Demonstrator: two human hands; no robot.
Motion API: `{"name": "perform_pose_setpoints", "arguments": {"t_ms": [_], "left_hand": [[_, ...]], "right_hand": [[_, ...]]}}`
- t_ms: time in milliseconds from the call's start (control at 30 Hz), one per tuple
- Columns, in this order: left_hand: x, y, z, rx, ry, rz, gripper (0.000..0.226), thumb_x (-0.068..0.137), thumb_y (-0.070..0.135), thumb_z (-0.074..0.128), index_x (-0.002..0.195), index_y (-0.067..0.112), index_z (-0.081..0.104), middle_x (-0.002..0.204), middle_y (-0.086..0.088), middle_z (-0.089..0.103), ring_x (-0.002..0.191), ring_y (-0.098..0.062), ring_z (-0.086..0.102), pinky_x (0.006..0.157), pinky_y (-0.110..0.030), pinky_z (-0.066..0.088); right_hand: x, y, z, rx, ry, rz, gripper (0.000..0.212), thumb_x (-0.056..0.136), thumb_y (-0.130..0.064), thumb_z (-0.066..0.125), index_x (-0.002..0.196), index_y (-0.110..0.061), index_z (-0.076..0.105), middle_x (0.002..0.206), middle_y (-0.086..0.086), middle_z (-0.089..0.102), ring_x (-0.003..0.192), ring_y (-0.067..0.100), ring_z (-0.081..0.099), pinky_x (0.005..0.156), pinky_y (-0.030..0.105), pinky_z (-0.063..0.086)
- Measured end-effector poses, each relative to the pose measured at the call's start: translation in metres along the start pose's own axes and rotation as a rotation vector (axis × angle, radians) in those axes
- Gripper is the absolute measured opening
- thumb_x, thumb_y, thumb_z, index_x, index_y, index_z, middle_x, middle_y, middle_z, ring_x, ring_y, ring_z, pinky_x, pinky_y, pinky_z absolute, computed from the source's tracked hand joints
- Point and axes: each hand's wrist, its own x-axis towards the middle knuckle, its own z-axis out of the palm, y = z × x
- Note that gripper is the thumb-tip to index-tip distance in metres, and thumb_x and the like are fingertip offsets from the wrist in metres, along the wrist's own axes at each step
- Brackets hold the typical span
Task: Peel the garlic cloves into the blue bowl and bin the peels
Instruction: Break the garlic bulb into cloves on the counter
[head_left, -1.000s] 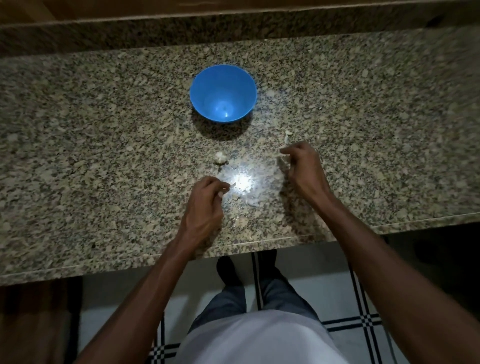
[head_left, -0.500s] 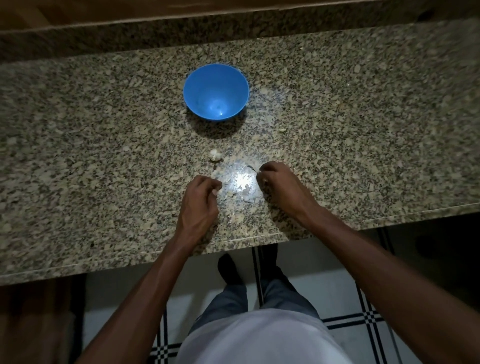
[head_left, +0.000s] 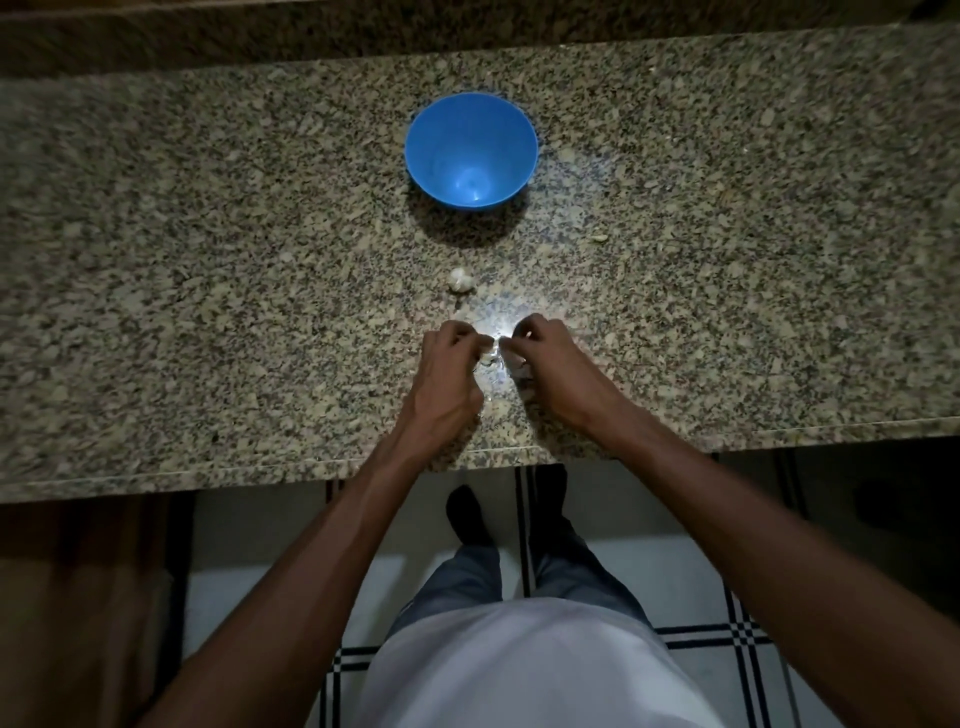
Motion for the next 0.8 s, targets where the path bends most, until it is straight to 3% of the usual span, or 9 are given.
{"name": "perform_pose_setpoints", "arguments": {"t_ms": [67,133,233,300,400,500,633,733,800], "left_hand": [[-0.003,-0.006,-0.005,-0.051,0.104,-0.026,0.052,0.083,-0.02,0.05,0.127,0.004,0.064,0.125,-0.01,0.052,0.121,-0.022,0.045,0.095,0.0,0.034],[0.005,-0.016,-0.01,-0.013,0.159,-0.07,0.057,0.082,-0.02,0.051,0.132,0.006,0.061,0.131,-0.01,0.052,0.124,-0.022,0.045,0.093,0.0,0.033],[0.024,-0.016,-0.009,0.094,0.045,-0.014,0.065,0.081,-0.017,0.054,0.142,0.008,0.054,0.142,-0.01,0.048,0.13,-0.027,0.04,0.105,-0.026,0.04],[0.026,-0.011,-0.002,0.187,-0.039,0.074,0.067,0.081,-0.015,0.058,0.143,0.01,0.053,0.145,-0.008,0.046,0.129,-0.028,0.037,0.107,-0.039,0.043],[0.008,-0.01,0.006,0.143,-0.09,0.153,0.063,0.079,-0.016,0.062,0.136,0.009,0.056,0.135,-0.006,0.049,0.122,-0.024,0.04,0.1,-0.042,0.049],[-0.006,-0.021,0.0,0.022,0.002,0.091,0.059,0.082,-0.012,0.061,0.137,0.007,0.055,0.128,-0.006,0.052,0.119,-0.019,0.043,0.1,-0.041,0.05],[-0.007,-0.024,-0.008,0.061,-0.09,0.049,0.077,0.086,0.026,0.079,0.151,0.01,0.042,0.147,-0.009,0.043,0.134,-0.025,0.034,0.108,-0.034,0.035],[-0.001,-0.016,-0.003,0.084,-0.111,0.049,0.073,0.089,0.029,0.078,0.15,0.01,0.045,0.144,-0.01,0.044,0.132,-0.027,0.038,0.106,-0.036,0.039],[0.001,-0.012,0.0,0.095,-0.063,0.099,0.054,0.092,0.024,0.075,0.141,0.011,0.056,0.132,-0.009,0.05,0.121,-0.024,0.044,0.099,-0.034,0.045]], "right_hand": [[-0.014,0.009,0.001,0.039,0.119,0.05,0.046,0.095,0.007,0.063,0.14,-0.003,0.059,0.136,0.022,0.054,0.124,0.036,0.053,0.106,0.039,0.048],[-0.027,0.019,-0.002,0.016,0.239,0.088,0.046,0.094,0.007,0.064,0.139,0.0,0.061,0.13,0.02,0.057,0.119,0.033,0.054,0.099,0.033,0.049],[-0.039,0.015,0.0,0.043,0.243,0.148,0.031,0.101,0.003,0.056,0.13,0.001,0.064,0.129,0.017,0.052,0.115,0.029,0.051,0.086,0.021,0.053],[-0.039,0.003,0.009,0.093,0.209,0.157,0.035,0.102,0.002,0.057,0.137,0.001,0.058,0.133,0.015,0.045,0.113,0.025,0.051,0.081,0.013,0.053],[-0.032,-0.012,0.019,0.113,0.195,0.139,0.05,0.099,0.003,0.061,0.148,0.002,0.051,0.135,0.017,0.046,0.12,0.028,0.051,0.097,0.026,0.049],[-0.029,-0.014,0.019,0.114,0.224,0.168,0.048,0.098,0.0,0.066,0.145,0.001,0.055,0.131,0.015,0.051,0.112,0.025,0.057,0.084,0.015,0.043],[-0.022,-0.013,0.012,0.057,0.191,0.173,0.044,0.089,-0.01,0.081,0.127,-0.002,0.061,0.124,0.014,0.049,0.105,0.027,0.055,0.084,0.034,0.052],[-0.011,-0.023,0.016,-0.026,0.166,0.151,0.036,0.092,-0.004,0.075,0.127,-0.002,0.064,0.127,0.015,0.049,0.112,0.029,0.054,0.089,0.037,0.055],[-0.007,-0.031,0.02,-0.046,0.187,0.136,0.03,0.096,0.0,0.067,0.126,-0.005,0.066,0.123,0.014,0.049,0.105,0.028,0.056,0.08,0.038,0.058]]}}
